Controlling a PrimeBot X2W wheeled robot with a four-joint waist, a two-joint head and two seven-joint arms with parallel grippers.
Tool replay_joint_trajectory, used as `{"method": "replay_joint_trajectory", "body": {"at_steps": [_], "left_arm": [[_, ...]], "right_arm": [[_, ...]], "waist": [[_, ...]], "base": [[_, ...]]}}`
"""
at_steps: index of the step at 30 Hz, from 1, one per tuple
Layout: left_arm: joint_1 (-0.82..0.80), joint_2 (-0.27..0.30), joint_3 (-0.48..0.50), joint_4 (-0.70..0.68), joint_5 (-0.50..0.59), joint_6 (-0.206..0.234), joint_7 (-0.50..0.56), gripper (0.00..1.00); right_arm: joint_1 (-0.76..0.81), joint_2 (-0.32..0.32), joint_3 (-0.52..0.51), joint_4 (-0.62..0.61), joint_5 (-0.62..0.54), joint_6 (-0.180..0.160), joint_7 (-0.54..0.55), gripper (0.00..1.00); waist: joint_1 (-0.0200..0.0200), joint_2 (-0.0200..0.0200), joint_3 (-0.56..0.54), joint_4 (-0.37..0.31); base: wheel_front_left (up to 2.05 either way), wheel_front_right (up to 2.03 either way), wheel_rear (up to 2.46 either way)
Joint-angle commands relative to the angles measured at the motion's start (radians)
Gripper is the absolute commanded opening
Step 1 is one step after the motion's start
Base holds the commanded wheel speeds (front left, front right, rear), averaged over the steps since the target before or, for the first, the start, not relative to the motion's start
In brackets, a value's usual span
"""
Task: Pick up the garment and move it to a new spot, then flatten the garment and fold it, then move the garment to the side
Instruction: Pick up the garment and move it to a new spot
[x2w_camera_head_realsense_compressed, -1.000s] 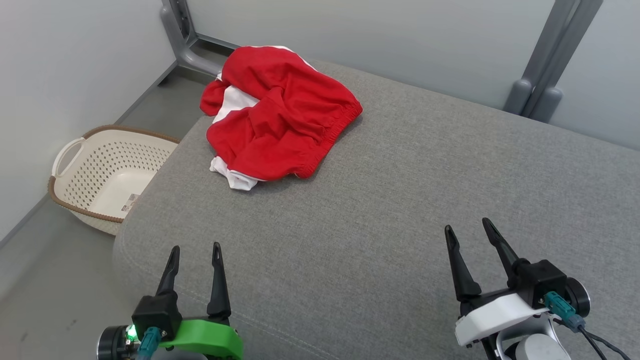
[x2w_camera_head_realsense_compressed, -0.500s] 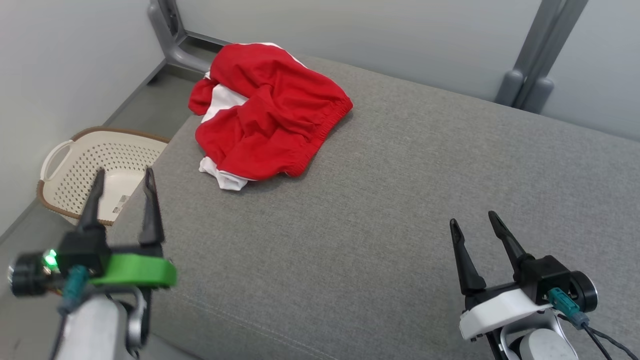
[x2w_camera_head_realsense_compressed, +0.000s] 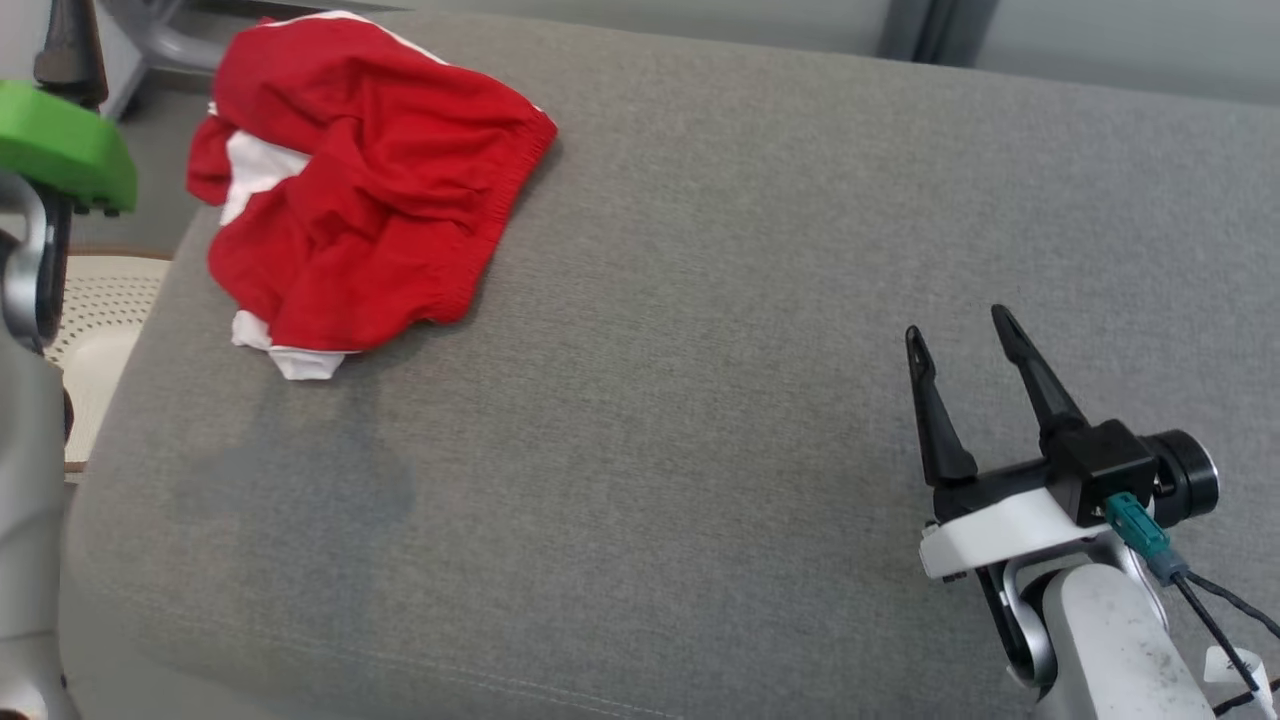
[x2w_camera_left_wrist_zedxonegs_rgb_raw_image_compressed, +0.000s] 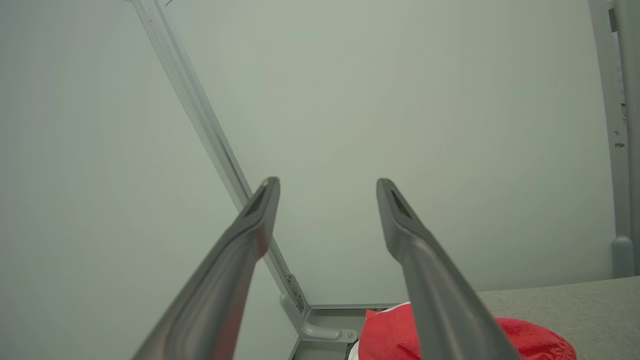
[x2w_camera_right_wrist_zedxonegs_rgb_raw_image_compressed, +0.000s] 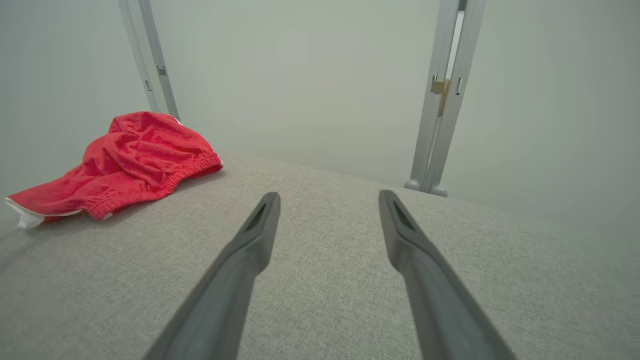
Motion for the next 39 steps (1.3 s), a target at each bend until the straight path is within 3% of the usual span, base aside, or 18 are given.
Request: {"method": "replay_joint_trajectory", "body": {"at_steps": [1, 9, 16, 23, 29, 30, 32, 33, 39], "left_arm": [[-0.037, 0.006, -0.011, 0.04, -0.014, -0.008, 0.027, 1.0], [-0.15, -0.012, -0.141, 0.273, -0.119, -0.032, 0.198, 1.0], [-0.165, 0.015, -0.316, 0.346, -0.32, -0.032, 0.327, 1.0], [-0.199, 0.049, -0.332, 0.471, -0.38, -0.021, 0.385, 1.0], [-0.197, 0.037, -0.319, 0.578, -0.417, -0.015, 0.453, 0.99], [-0.2, 0.039, -0.32, 0.583, -0.421, -0.017, 0.449, 0.58], [-0.209, 0.045, -0.321, 0.584, -0.423, -0.019, 0.432, 0.11], [-0.212, 0.045, -0.325, 0.582, -0.423, -0.02, 0.426, 0.0], [-0.244, 0.068, -0.362, 0.549, -0.405, -0.03, 0.358, 0.0]], "right_arm": [[-0.021, -0.005, -0.006, -0.008, -0.011, 0.0, -0.003, 1.0], [-0.059, -0.004, -0.02, -0.04, -0.02, 0.0, -0.003, 1.0], [-0.079, -0.004, -0.012, -0.054, -0.01, 0.0, -0.003, 1.0], [-0.095, -0.004, 0.001, -0.056, 0.005, -0.001, -0.003, 1.0], [-0.095, -0.004, -0.007, -0.055, 0.007, 0.0, -0.003, 1.0], [-0.094, -0.004, -0.009, -0.054, 0.008, -0.001, -0.003, 1.0], [-0.092, -0.004, -0.012, -0.051, 0.009, 0.0, -0.003, 1.0], [-0.091, -0.004, -0.013, -0.05, 0.01, -0.001, -0.003, 1.0], [-0.078, -0.004, -0.008, -0.037, 0.025, -0.001, -0.003, 1.0]], "waist": [[-0.0001, 0.0, 0.158, -0.146], [-0.0001, 0.0, 0.262, -0.212], [-0.0001, 0.0, 0.313, -0.236], [-0.0001, 0.0, 0.34, -0.259], [-0.0001, 0.0, 0.338, -0.269], [-0.0001, 0.0, 0.335, -0.268], [-0.0001, 0.0, 0.326, -0.264], [-0.0001, 0.0, 0.321, -0.262], [-0.0001, 0.0, 0.261, -0.245]], "base": [[0.0, 0.0, 0.0], [0.0, 0.0, 0.0], [0.0, 0.0, 0.0], [0.0, 0.0, 0.0], [0.0, 0.0, 0.0], [0.0, 0.0, 0.0], [0.0, 0.0, 0.0], [0.0, 0.0, 0.0], [0.0, 0.0, 0.0]]}}
